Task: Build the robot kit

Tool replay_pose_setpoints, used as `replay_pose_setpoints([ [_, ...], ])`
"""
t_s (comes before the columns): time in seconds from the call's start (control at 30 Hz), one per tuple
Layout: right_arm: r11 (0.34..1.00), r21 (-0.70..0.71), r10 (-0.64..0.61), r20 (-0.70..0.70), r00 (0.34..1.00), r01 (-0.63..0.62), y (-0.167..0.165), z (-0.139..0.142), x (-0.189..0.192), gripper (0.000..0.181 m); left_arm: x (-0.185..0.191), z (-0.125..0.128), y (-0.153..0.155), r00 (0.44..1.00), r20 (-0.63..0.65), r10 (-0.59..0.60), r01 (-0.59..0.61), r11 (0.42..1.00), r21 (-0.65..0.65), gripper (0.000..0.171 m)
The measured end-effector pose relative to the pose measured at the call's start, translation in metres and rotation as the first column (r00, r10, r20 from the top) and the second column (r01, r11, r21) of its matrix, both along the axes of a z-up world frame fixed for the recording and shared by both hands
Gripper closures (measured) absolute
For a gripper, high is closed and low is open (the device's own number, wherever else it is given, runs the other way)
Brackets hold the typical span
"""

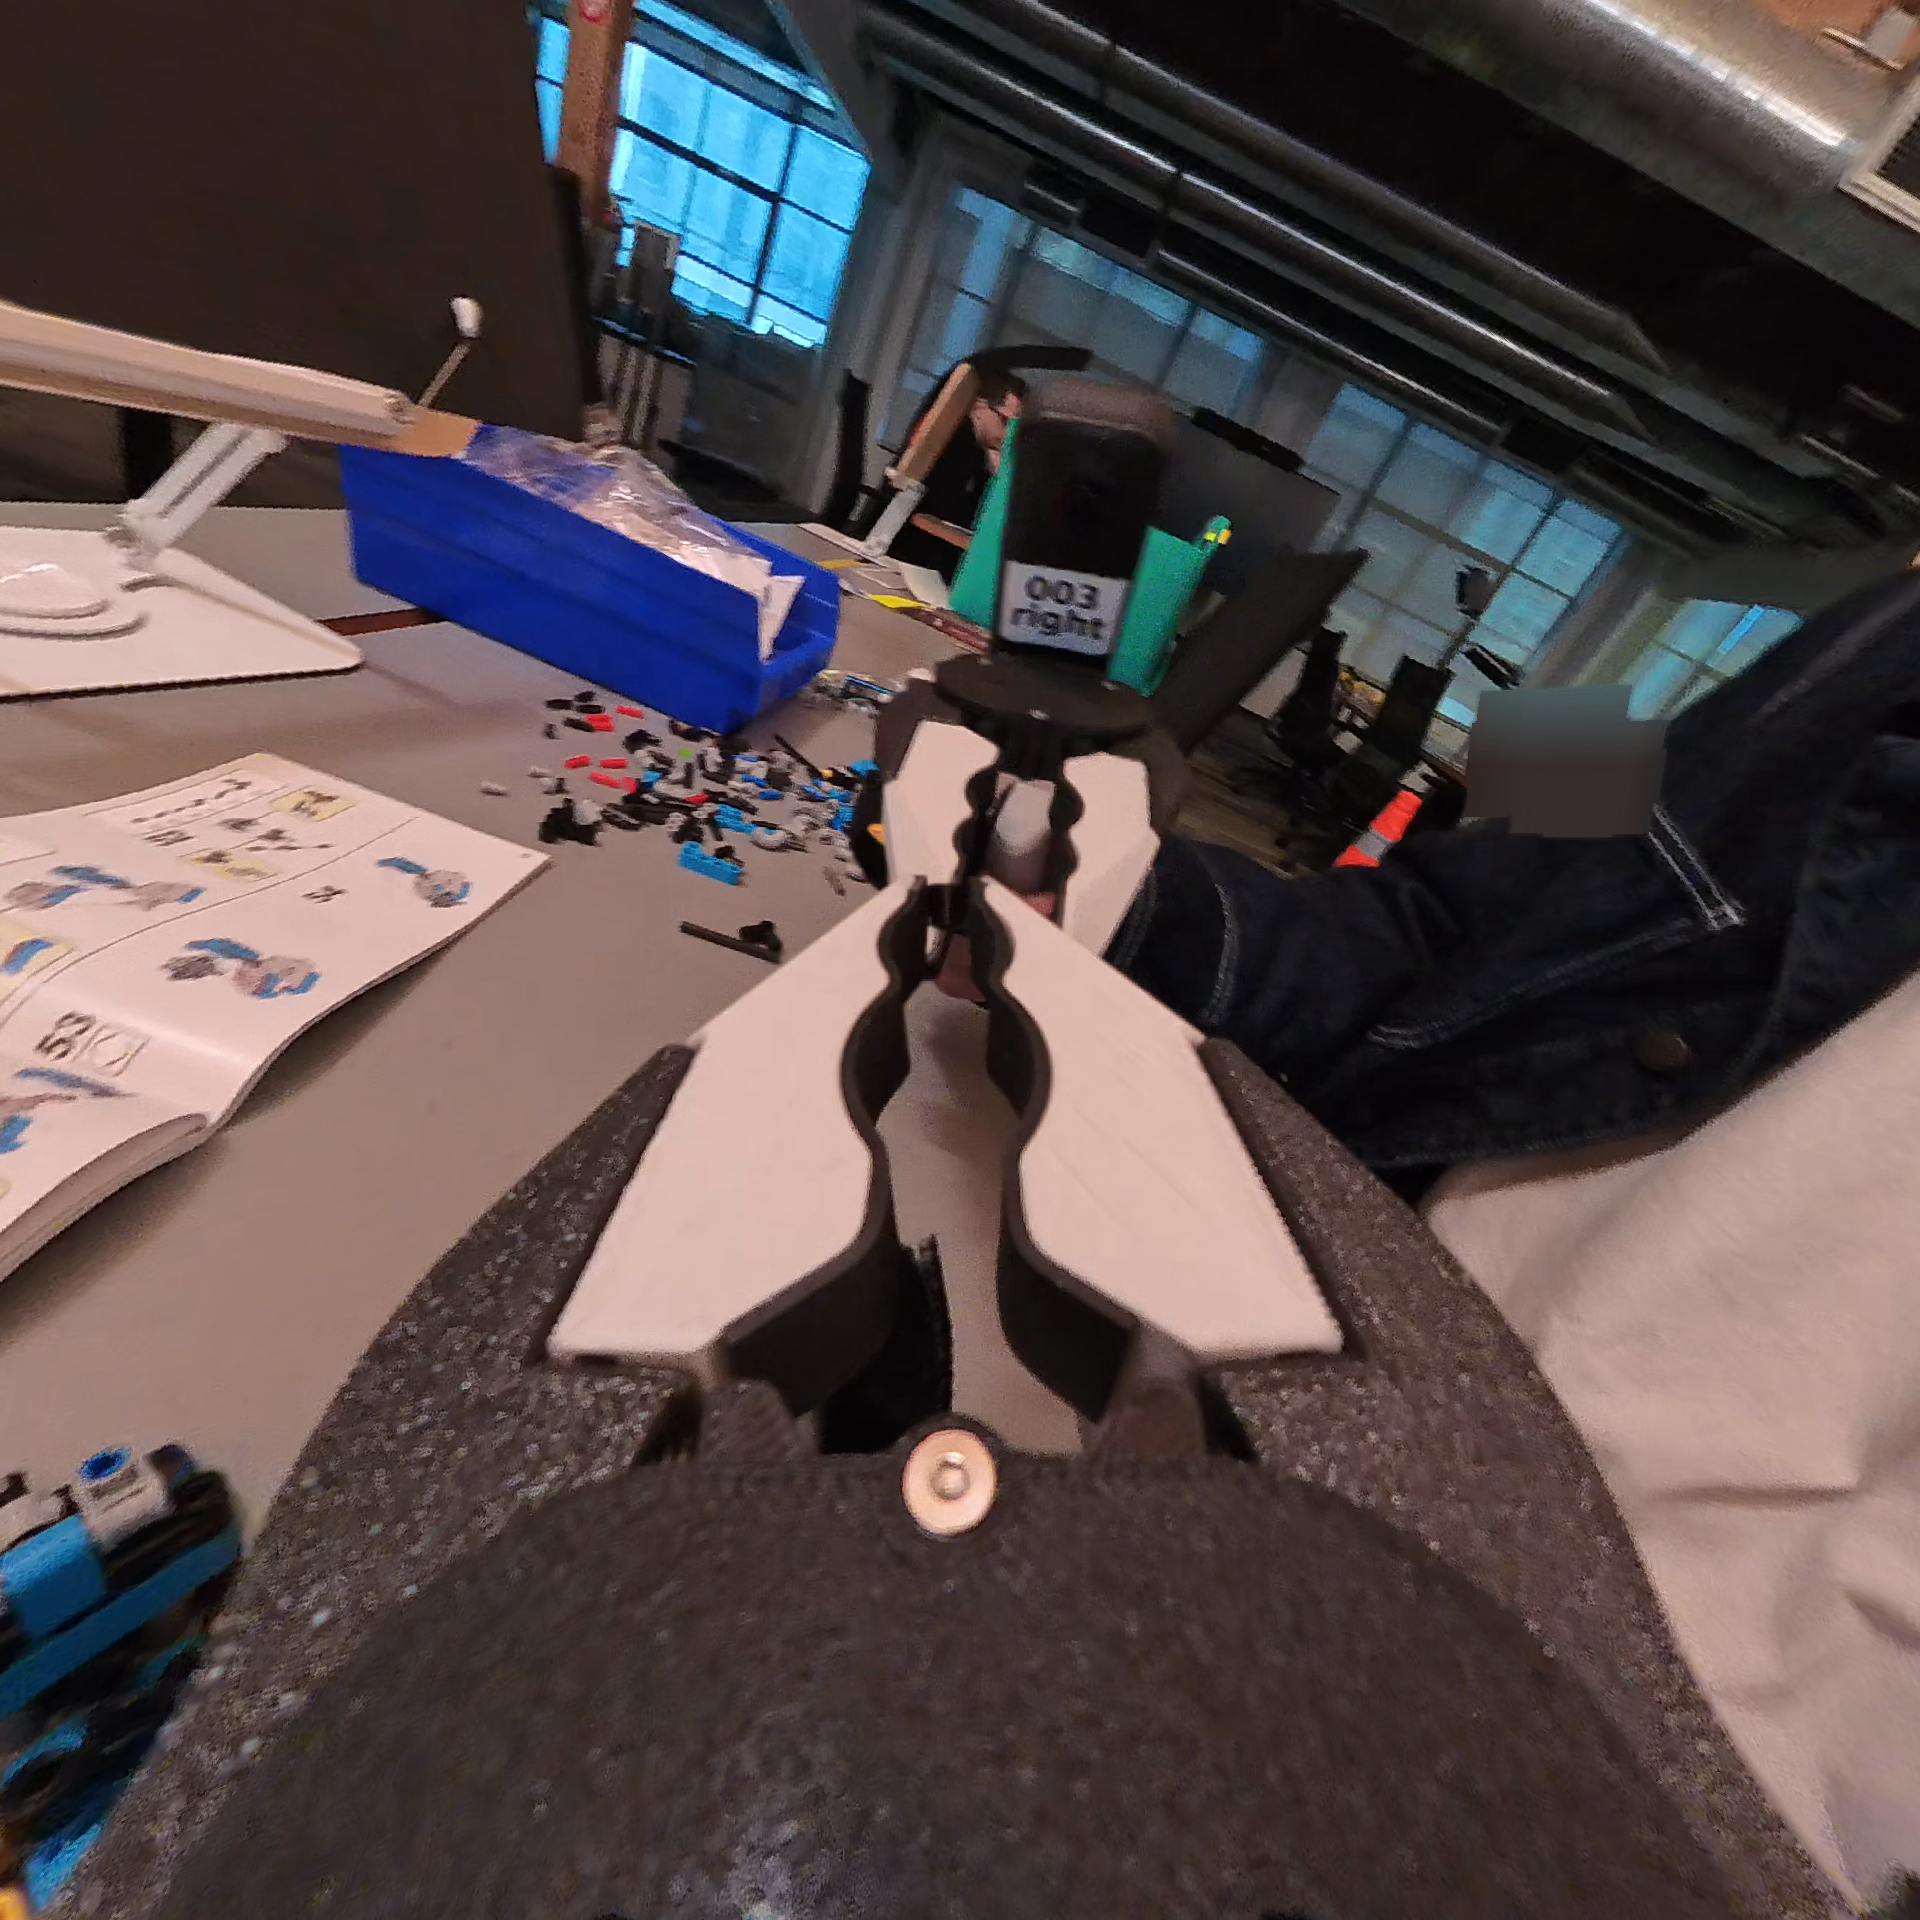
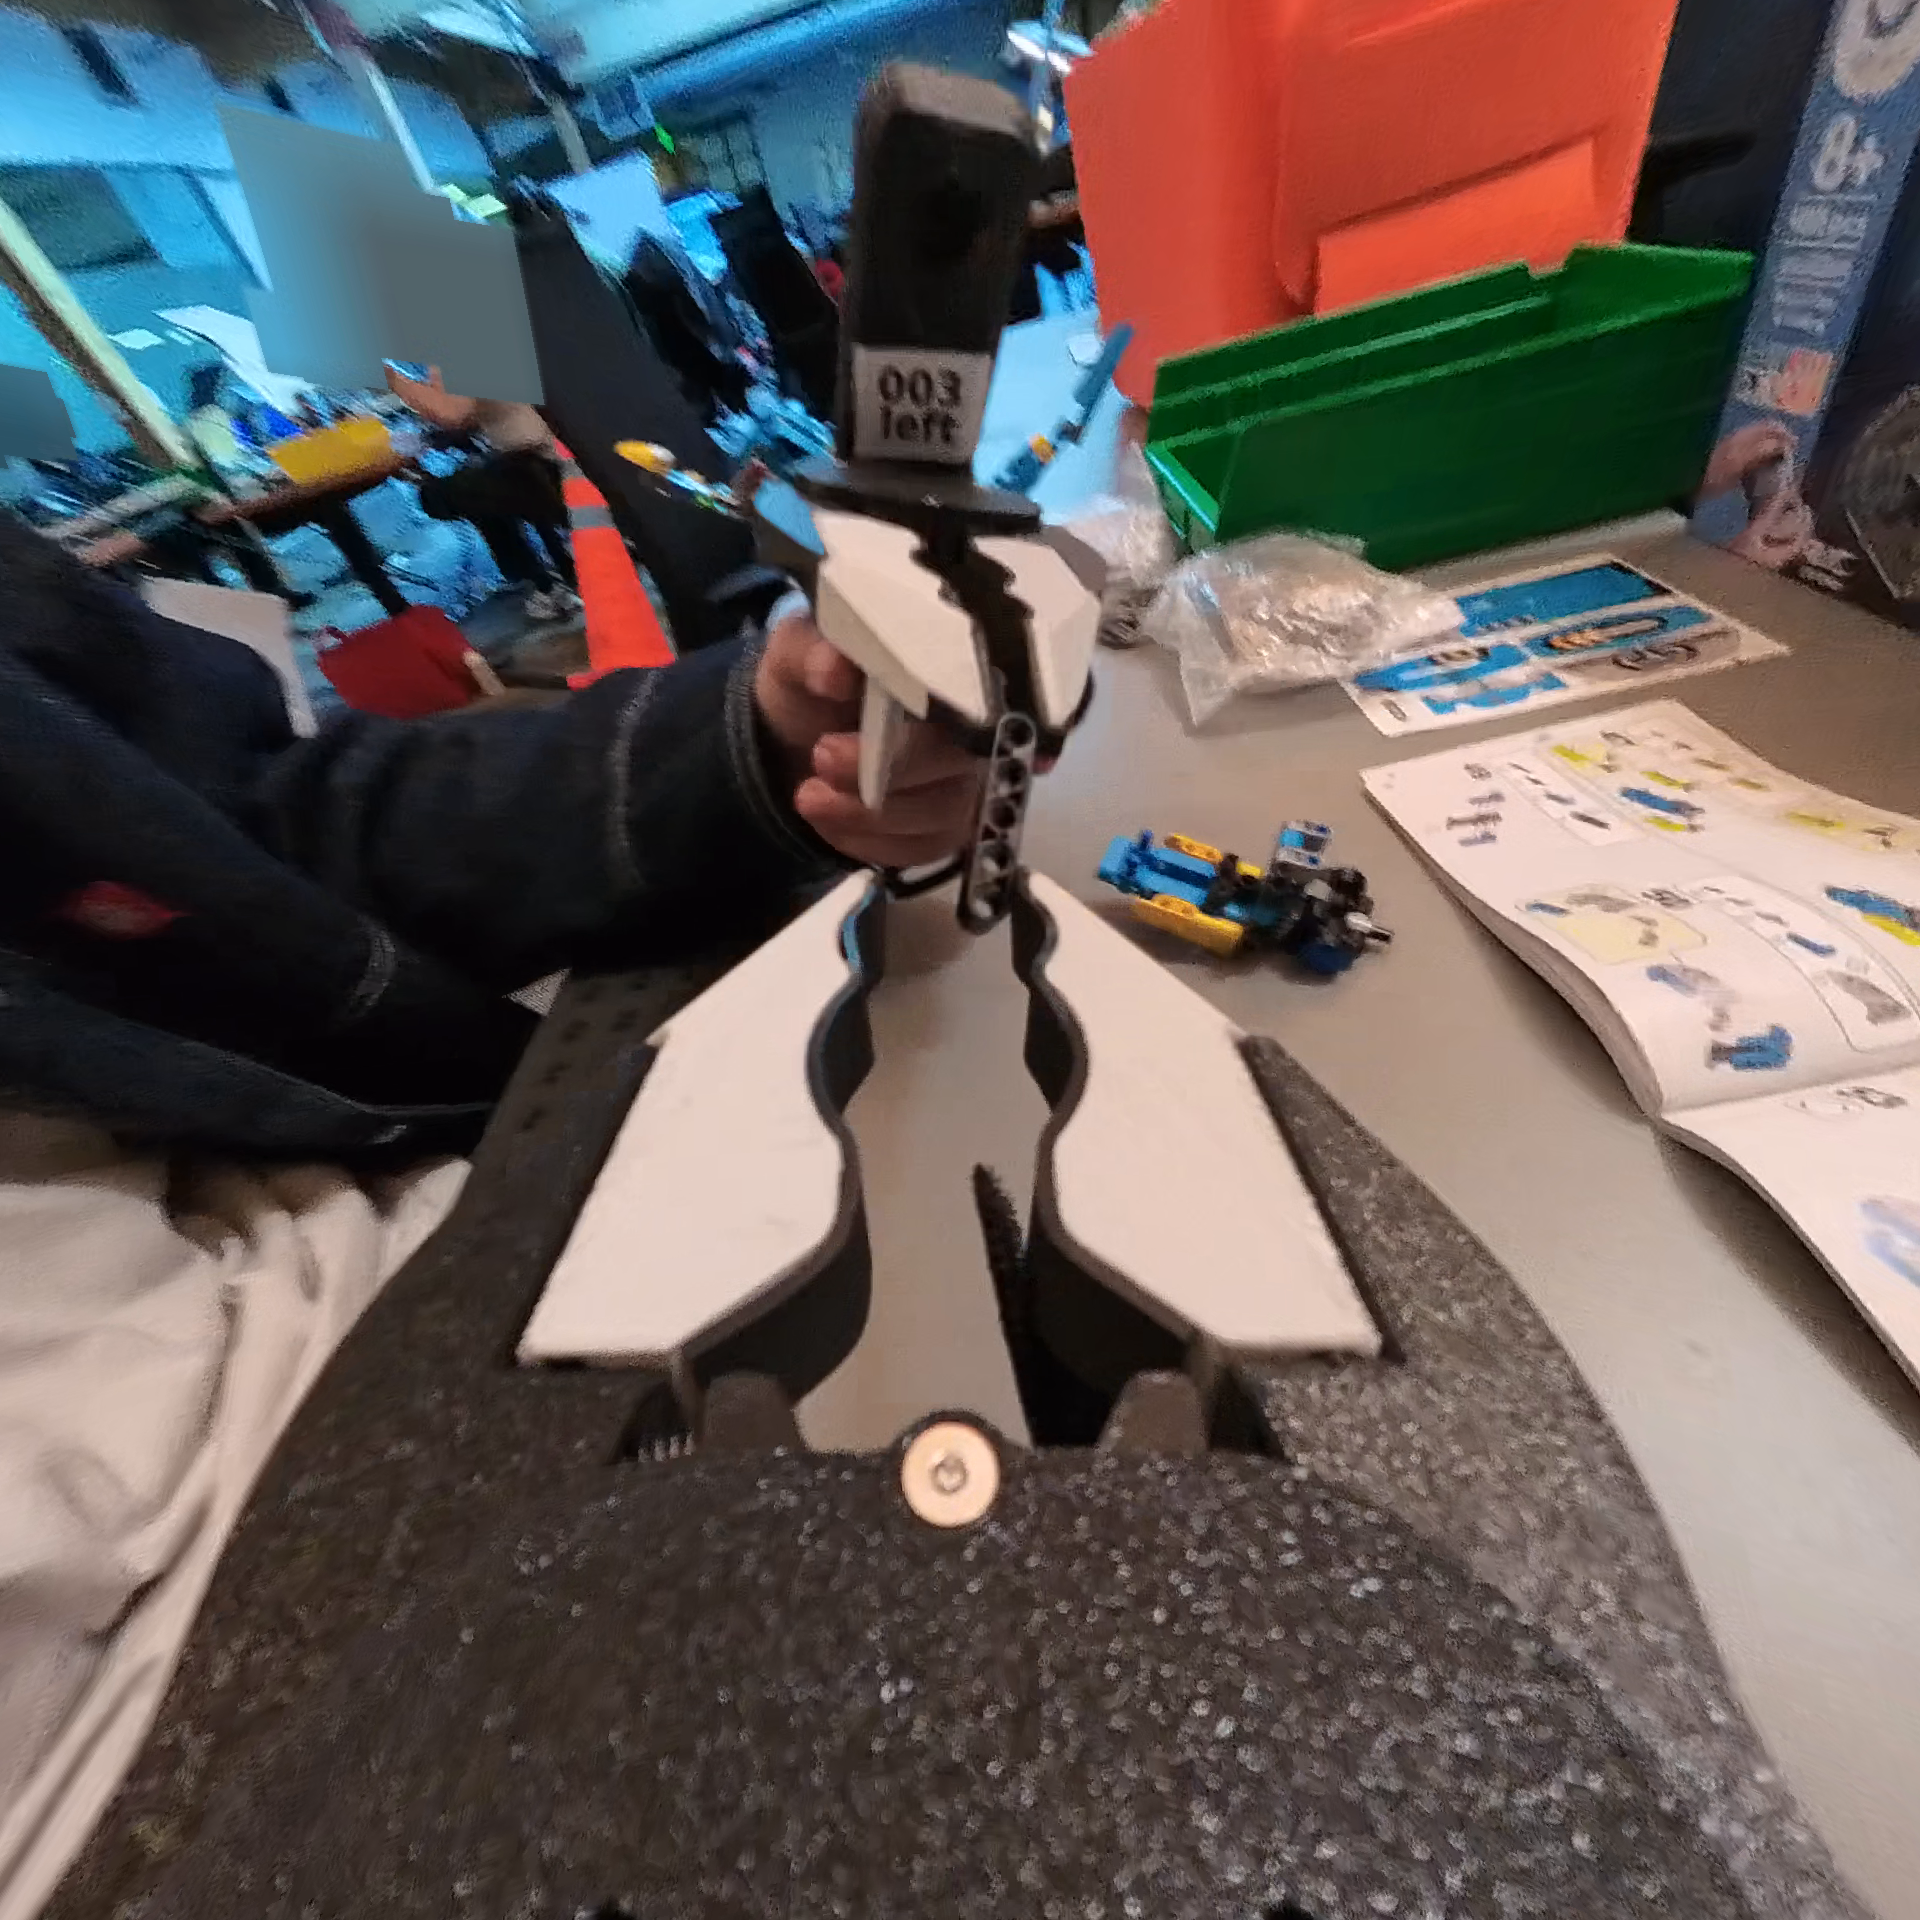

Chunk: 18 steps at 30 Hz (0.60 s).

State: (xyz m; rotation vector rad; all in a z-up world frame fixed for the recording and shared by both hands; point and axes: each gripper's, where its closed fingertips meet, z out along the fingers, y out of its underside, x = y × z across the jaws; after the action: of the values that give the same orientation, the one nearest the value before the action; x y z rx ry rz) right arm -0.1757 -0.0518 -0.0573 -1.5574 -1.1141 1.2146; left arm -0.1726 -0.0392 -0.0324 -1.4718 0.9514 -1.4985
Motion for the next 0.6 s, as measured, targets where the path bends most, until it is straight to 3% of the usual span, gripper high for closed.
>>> replay_pose_setpoints([
  [0.13,0.993,-0.089,0.081,-0.002,0.997,-0.081,-0.011,-0.002,-0.001,0.162,0.006,-0.007,-0.014,0.997,-0.046,-0.057,0.059,0.997,0.041,0.165],
  [0.2,0.998,-0.05,0.049,0.039,0.998,-0.047,-0.007,-0.009,-0.002,0.174,0.008,-0.009,-0.016,0.997,-0.055,-0.056,0.059,0.997,0.047,0.165],
  [0.3,0.997,-0.082,0.002,-0.007,1.0,-0.003,0.002,-0.004,-0.002,0.175,0.009,-0.005,-0.008,1.0,-0.024,-0.007,0.007,0.999,0.032,0.164],
  [0.6,0.992,-0.124,0.012,-0.058,0.998,-0.019,-0.002,0.002,-0.007,0.175,0.009,-0.003,-0.012,0.999,-0.02,-0.034,0.035,0.999,0.025,0.165],
])
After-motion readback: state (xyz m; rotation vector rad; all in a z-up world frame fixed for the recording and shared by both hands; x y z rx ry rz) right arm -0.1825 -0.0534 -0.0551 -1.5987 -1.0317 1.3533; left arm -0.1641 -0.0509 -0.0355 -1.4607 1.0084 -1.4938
